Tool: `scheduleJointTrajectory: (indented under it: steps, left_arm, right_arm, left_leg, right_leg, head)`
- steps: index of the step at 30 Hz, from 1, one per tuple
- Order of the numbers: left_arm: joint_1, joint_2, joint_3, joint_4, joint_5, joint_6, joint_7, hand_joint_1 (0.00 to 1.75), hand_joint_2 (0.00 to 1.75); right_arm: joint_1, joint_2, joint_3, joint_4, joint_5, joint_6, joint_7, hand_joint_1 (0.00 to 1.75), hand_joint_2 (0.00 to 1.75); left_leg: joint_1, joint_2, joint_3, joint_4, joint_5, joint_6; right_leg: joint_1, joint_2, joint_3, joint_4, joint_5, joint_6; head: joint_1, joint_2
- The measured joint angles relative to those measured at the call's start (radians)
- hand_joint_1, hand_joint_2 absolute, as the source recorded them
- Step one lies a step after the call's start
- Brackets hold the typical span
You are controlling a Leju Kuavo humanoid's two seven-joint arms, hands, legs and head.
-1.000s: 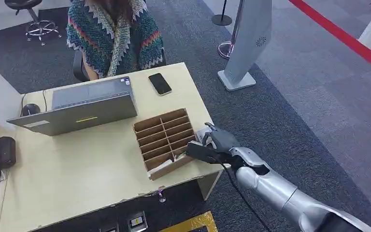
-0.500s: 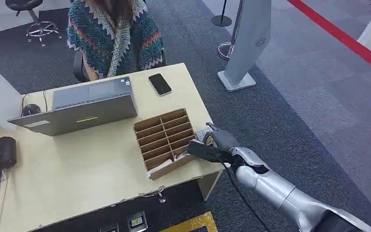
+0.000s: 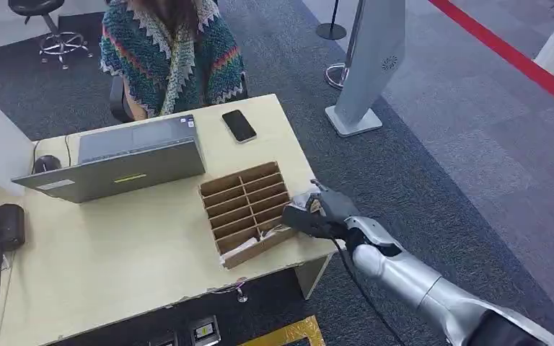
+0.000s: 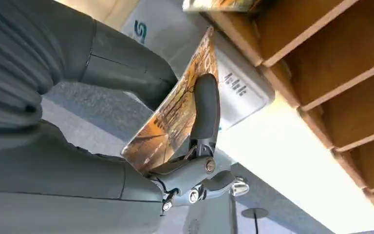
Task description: Pass the card to the sensor for recognition and then transmit it.
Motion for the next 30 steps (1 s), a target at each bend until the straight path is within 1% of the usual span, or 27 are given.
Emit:
scheduleJointTrajectory:
  steps: [6,13,15,17,21,24,27,30]
  left_arm:
    - [-0.004,0.000,0.000,0.000,-0.009,-0.005,0.000,0.00,0.00]
    - [-0.010,0.000,-0.002,0.000,-0.021,-0.004,0.000,0.00,0.00]
    - [-0.015,0.000,-0.007,0.000,-0.027,-0.004,0.000,0.00,0.00]
    - [-0.019,0.000,-0.012,0.000,-0.029,-0.004,0.000,0.00,0.00]
    - [-0.024,0.000,-0.021,0.000,-0.038,-0.005,0.000,0.00,0.00]
    - [-0.036,0.000,-0.026,0.000,-0.045,-0.008,0.003,0.00,0.00]
    - [-0.043,-0.002,-0.031,-0.001,-0.055,-0.012,0.006,0.00,0.00]
    - [-0.049,-0.002,-0.034,-0.001,-0.075,-0.026,0.023,0.00,0.00]
  right_arm:
    - [-0.028,-0.025,-0.008,-0.024,0.035,0.030,0.019,1.75,1.75]
    - [-0.109,-0.059,-0.030,-0.076,0.063,0.080,0.041,1.75,1.75]
    - [-0.169,-0.075,-0.039,-0.117,0.072,0.107,0.050,1.75,1.75]
    - [-0.203,-0.084,-0.044,-0.143,0.078,0.117,0.051,1.75,1.75]
    - [-0.259,-0.087,-0.042,-0.168,0.087,0.156,0.051,1.75,1.75]
    - [-0.354,-0.085,-0.024,-0.183,0.097,0.190,0.050,1.75,1.75]
    - [-0.408,-0.079,-0.005,-0.186,0.096,0.211,0.043,1.75,1.75]
    - [-0.482,-0.049,0.046,-0.173,0.090,0.231,0.024,1.75,1.75]
  left_leg:
    - [0.000,0.000,0.000,0.000,0.000,0.000]
    - [0.000,0.000,0.000,0.000,0.000,0.000]
    - [0.000,0.000,-0.001,0.000,0.000,0.000]
    - [0.000,0.000,0.000,0.000,0.000,0.000]
    - [0.000,0.000,-0.002,0.000,0.000,0.000]
    - [0.000,0.001,-0.001,0.000,0.000,0.000]
    - [0.001,-0.001,-0.002,0.000,0.000,0.000]
    - [0.000,0.001,-0.003,0.000,0.001,-0.001]
  right_leg:
    - [0.000,0.000,0.000,0.000,0.000,0.000]
    - [0.000,0.001,-0.001,0.000,0.001,0.000]
    - [0.000,0.001,-0.001,0.000,0.001,0.000]
    - [0.000,0.001,0.000,0.000,0.001,0.000]
    - [0.000,0.001,-0.001,0.001,0.001,0.000]
    - [0.000,0.002,-0.002,0.001,0.001,0.000]
    - [0.001,-0.002,0.000,0.001,0.001,0.000]
    - [0.000,0.002,-0.003,0.002,0.001,0.000]
  head:
    - [0.000,0.000]
    - [0.000,0.000]
    - [0.000,0.000]
    - [0.000,0.000]
    - [0.000,0.000]
    - [0.000,0.000]
    - [0.000,0.000]
    - [0.000,0.000]
